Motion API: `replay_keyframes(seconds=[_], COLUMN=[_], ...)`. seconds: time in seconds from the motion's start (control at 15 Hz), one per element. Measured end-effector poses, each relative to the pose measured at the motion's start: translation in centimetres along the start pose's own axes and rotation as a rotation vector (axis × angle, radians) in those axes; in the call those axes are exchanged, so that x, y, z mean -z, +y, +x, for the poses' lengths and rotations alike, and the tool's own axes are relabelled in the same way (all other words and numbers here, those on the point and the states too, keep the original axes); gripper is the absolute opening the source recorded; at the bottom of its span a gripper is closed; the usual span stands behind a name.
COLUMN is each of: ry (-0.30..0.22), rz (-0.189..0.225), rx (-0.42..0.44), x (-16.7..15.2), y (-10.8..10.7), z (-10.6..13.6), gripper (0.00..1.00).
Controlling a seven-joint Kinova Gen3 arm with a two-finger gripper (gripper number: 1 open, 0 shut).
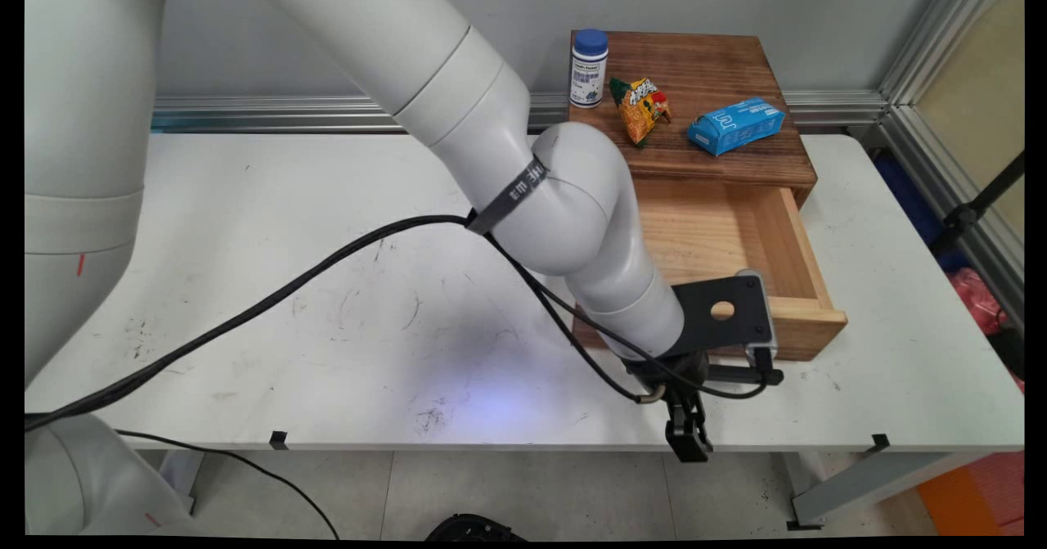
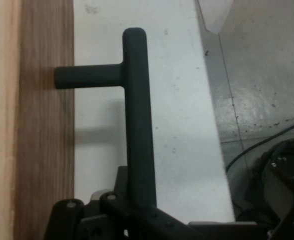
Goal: Open the drawer
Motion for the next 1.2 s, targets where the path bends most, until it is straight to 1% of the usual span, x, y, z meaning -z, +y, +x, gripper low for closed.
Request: replay_keyframes(seconds=[0.73, 1.2], ry=[0.003, 0.003], rz=[-0.039, -0.055], rx=[-0.012, -0.024], x=[0.5, 0.7], y=[2.7, 3.9], z=[0.1, 0.0], gripper=[1.0, 1.0])
